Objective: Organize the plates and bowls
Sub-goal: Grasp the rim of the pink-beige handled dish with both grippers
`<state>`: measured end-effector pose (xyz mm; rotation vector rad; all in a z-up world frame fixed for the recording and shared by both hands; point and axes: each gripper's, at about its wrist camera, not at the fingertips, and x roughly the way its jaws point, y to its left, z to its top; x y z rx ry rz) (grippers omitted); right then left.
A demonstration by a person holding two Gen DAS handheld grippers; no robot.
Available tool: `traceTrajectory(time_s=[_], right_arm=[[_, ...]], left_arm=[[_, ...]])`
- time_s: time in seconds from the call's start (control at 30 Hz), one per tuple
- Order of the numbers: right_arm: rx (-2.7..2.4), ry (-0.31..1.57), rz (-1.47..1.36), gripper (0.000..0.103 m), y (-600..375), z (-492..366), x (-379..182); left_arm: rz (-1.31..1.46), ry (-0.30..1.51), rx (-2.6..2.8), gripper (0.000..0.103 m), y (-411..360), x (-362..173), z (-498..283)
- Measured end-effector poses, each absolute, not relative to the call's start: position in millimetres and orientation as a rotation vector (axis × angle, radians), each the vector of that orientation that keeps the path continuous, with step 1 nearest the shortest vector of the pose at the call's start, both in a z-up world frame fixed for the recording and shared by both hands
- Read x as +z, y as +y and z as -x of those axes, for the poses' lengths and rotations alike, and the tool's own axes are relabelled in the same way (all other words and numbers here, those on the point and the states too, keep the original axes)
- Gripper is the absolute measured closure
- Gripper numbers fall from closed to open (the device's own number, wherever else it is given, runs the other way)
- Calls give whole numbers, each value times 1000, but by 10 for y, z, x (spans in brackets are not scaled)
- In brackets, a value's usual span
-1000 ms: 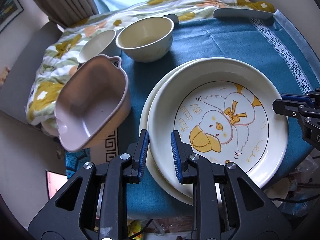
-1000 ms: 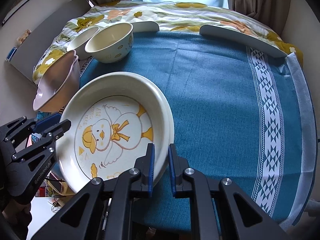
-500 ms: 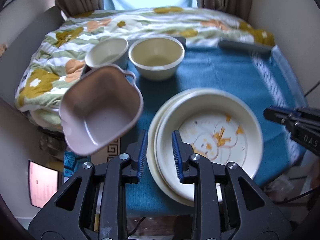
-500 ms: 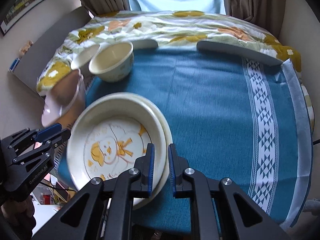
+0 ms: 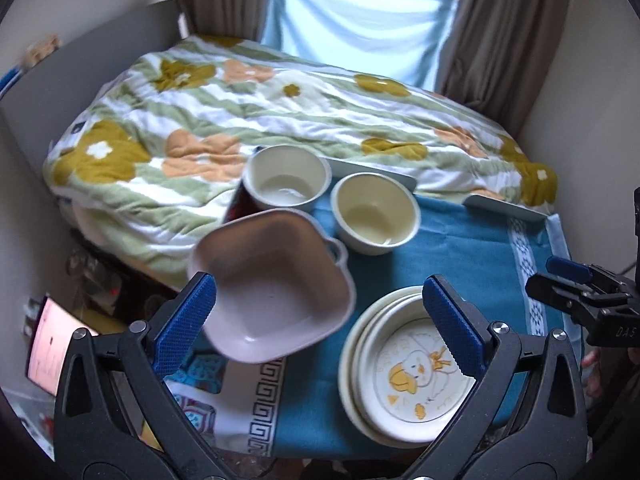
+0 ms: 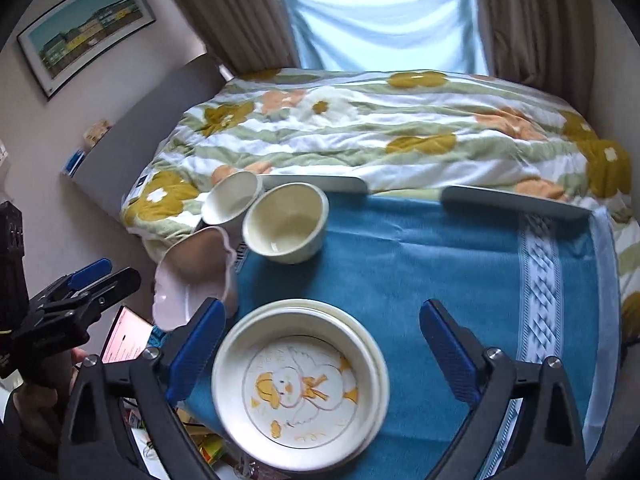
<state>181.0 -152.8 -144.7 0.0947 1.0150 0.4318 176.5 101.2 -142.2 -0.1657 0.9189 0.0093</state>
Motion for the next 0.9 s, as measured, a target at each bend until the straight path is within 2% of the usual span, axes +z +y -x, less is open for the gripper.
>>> traceTrajectory(time_s=[0.17, 0.3, 0.4, 0.47, 0.6, 0.63, 0.67, 0.73, 0.77, 0.8, 0.83, 0.87, 0.9], right_arm=[[493, 990, -36, 6, -1059, -1949, -1560], [593, 1067, -48, 6, -652, -2166, -1832], [641, 1127, -22, 7, -407, -2292, -2070], [668, 1165, 3, 12, -252, -2394, -2236], [704, 1248, 26, 32, -73, -2582, -2522], [710, 1264, 29, 38, -41, -2607, -2572], [718, 1287, 35, 41, -10, -2650, -2645], [732, 1313, 37, 49, 7, -2703, -2725], [735, 1319, 39, 52, 18, -2718, -2749], [740, 1330, 43, 59, 30, -2739, -2788], [742, 1335, 44, 69, 36, -2746, -2807], [746, 1345, 45, 73, 39, -2753, -2831], [754, 1355, 48, 80, 36, -2762, -2850]], left_arm=[[291, 923, 104, 0, 1490, -1647, -1607], [413, 956, 163, 1, 1790, -1932, -1572], [480, 984, 174, 7, 1874, -2179, -1622], [483, 1005, 178, 20, 1863, -2312, -1683], [490, 1049, 191, 37, 1866, -2557, -1881], [498, 1061, 192, 44, 1876, -2620, -1932], [501, 1074, 193, 51, 1885, -2678, -1981], [496, 1099, 194, 57, 1889, -2753, -2054], [493, 1110, 193, 64, 1893, -2785, -2082], [493, 1125, 195, 68, 1895, -2826, -2109], [494, 1137, 198, 77, 1901, -2855, -2127], [498, 1147, 198, 87, 1909, -2879, -2139], [502, 1153, 197, 90, 1914, -2896, -2147]])
